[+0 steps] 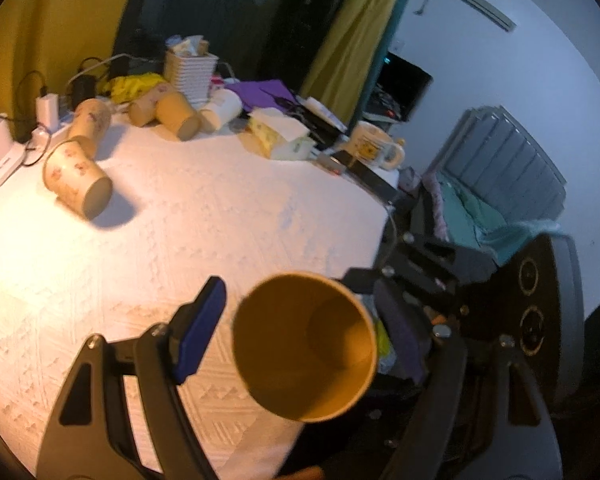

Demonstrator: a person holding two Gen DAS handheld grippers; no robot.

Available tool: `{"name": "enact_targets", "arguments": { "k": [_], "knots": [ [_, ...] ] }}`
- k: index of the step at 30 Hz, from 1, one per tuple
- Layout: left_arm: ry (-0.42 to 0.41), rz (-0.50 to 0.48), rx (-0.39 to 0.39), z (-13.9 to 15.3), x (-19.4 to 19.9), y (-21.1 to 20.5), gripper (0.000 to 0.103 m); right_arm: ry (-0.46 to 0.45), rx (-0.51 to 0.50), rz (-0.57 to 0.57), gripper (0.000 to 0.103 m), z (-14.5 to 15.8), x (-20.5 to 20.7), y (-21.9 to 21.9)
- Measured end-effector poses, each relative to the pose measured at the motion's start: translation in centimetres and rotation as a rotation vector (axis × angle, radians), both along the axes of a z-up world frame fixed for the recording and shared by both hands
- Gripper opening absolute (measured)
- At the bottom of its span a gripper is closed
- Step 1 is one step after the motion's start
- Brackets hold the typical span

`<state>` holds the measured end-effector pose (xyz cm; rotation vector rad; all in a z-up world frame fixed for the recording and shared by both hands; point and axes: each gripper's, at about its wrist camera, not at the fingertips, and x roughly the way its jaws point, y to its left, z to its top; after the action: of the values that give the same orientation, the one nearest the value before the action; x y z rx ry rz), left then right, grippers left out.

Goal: Flip cup upright
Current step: 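Grasp the cup body with the right tool while the left tool releases it, then carry the cup with the right tool, turning its rim upward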

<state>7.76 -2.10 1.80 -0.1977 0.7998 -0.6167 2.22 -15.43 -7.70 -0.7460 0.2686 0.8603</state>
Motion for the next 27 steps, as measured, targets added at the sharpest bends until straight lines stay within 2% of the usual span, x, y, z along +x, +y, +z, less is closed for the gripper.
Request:
{"name": "enact_targets", "arguments": {
  "k": [5,7,8,11,13,18,22,27],
  "knots": [
    [-0.022,0.053,-0.013,0.1,-0.5,2.0,0.078,0.027,0.010,-0.015,0.067,-0.7,0.8,0.1],
    [-0.044,0.106,-0.023,0.2,-0.9,3.3,0.078,0.048,0.020,-0.031,0.067,-1.1,1.1,0.0],
    [-0.066,0.155,-0.015,0.2,-1.2,4.0,0.078,0.062,0.027,-0.040,0.067,-1.3,1.7,0.0],
    [-0.208,0.359,0.072,0.6,-2.8,5.8,0.078,0.133,0.078,-0.065,0.067,-1.6,3.8,0.1],
    [-0.269,0.441,0.066,0.4,-3.8,7.2,0.078,0.192,0.115,-0.089,0.067,-1.8,5.5,0.3],
    [-0.283,0.555,0.067,-0.9,-4.0,9.8,0.079,0.262,0.192,-0.111,0.067,-1.6,8.6,1.4],
    [-0.278,0.594,0.031,-1.4,-4.0,11.7,0.079,0.333,0.239,-0.115,0.067,-1.6,10.9,2.8],
    [-0.282,0.629,0.000,-1.8,-4.2,12.7,0.079,0.365,0.275,-0.120,0.067,-1.2,13.3,4.4]
  ]
}}
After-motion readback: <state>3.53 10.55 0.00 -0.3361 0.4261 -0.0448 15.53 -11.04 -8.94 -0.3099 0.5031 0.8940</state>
